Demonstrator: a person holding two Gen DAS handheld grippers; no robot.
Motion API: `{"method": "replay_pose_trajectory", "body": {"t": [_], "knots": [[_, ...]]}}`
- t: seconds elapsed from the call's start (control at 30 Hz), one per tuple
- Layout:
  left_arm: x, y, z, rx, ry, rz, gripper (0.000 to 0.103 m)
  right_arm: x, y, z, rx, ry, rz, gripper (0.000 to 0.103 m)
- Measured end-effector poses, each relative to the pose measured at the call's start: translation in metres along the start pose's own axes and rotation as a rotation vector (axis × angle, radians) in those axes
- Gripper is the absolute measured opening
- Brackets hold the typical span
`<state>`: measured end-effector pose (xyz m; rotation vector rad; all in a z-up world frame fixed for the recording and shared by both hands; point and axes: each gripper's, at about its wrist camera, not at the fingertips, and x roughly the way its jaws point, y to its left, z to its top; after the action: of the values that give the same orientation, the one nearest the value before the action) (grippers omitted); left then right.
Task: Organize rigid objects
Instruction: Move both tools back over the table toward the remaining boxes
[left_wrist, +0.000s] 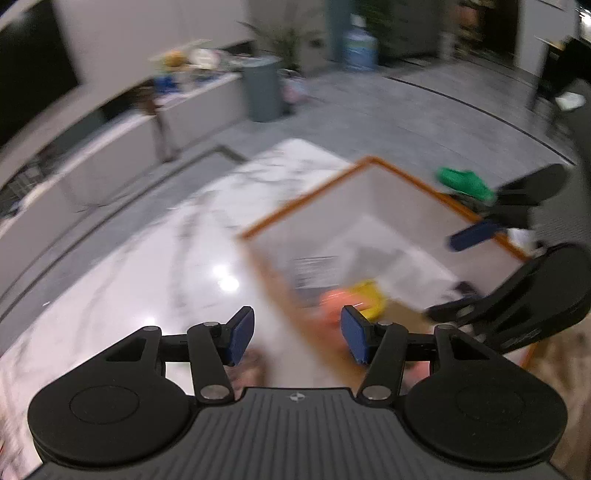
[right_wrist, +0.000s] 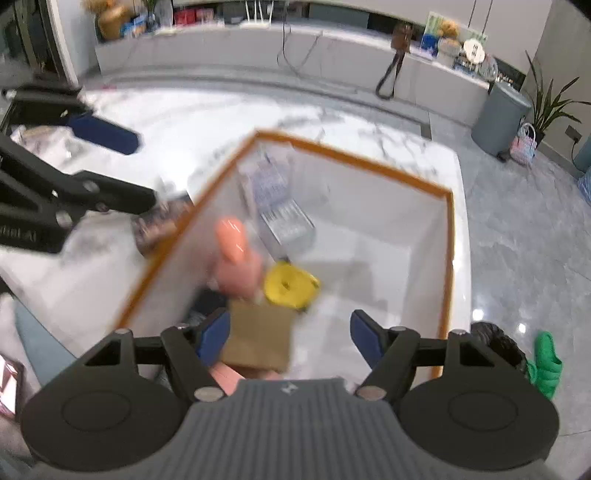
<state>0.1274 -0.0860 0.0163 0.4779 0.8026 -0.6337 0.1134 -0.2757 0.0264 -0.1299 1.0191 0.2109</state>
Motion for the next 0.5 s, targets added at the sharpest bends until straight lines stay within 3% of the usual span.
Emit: {"method": "replay_pose_trajectory", "body": {"t": [0.23,0.4,0.5], "knots": [[-0.024,0.060,-0.046,-0.124,-0.007,0.075,0.061,-0.006,0.047,0.023,-0.040,-0.102,0.057,0.072],[-0.028,0.068,-0.072,-0.070,0.036,0.113,0.047,0.001,0.094,0.032,-0.135,-0.120,0.095,0.073],[-0.018,0.060,-0.091,-0.003,0.083,0.145,0.043,0.014,0.120,0.033,-0.201,-0.094,0.107,0.079]]}}
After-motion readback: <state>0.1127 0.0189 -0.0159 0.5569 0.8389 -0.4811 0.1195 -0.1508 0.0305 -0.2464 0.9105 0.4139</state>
